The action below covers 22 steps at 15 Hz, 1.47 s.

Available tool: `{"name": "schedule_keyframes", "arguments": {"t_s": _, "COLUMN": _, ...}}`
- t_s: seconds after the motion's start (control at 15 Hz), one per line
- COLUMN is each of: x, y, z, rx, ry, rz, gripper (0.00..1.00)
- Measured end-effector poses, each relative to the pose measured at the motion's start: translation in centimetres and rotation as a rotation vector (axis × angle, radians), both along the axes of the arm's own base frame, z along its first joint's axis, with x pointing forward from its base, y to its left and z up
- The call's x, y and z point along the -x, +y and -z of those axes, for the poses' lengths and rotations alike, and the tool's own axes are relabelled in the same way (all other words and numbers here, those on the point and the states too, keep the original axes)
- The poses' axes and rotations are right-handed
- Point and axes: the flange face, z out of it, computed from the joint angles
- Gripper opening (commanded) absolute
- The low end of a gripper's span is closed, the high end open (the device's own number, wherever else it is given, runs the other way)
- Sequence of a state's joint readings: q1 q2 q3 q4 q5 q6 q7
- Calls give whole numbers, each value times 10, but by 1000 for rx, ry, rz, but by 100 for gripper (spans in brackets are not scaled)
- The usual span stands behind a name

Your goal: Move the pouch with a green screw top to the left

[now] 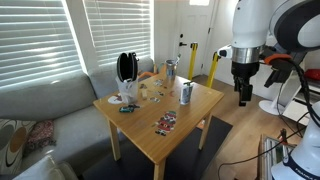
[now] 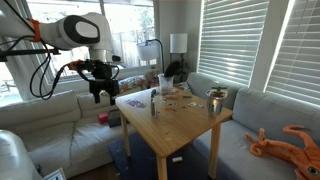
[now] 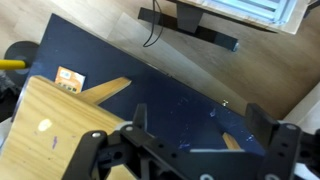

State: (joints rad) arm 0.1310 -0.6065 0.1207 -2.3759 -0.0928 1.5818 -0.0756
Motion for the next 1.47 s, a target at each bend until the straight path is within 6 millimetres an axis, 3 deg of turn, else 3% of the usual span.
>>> {"name": "schedule_keyframes", "arguments": {"t_s": 0.33, "x": -23, "y": -38, "z": -37, "rx": 152, "ry": -92, "rz": -165, "gripper": 100}}
{"name": "schedule_keyframes", "arguments": {"t_s": 0.6, "x": -56, "y": -70, "z": -69, "rx": 74, "ry": -160, "rz": -357, "gripper": 100}}
{"name": "schedule_keyframes", "arguments": {"t_s": 0.87, "x": -90, "y": -109, "z": -75, "rx": -10, "ry": -208, "rz": -480, "gripper": 100}}
{"name": "schedule_keyframes", "arguments": {"t_s": 1.33, "x": -90, "y": -102, "z": -75, "rx": -3, "ry": -206, "rz": -485, "gripper": 100}}
{"name": "schedule_keyframes", "arguments": {"t_s": 1.47, "x": -97, "y": -98, "z": -76, "rx": -23, "ry": -282, "rz": -502, "gripper": 100}}
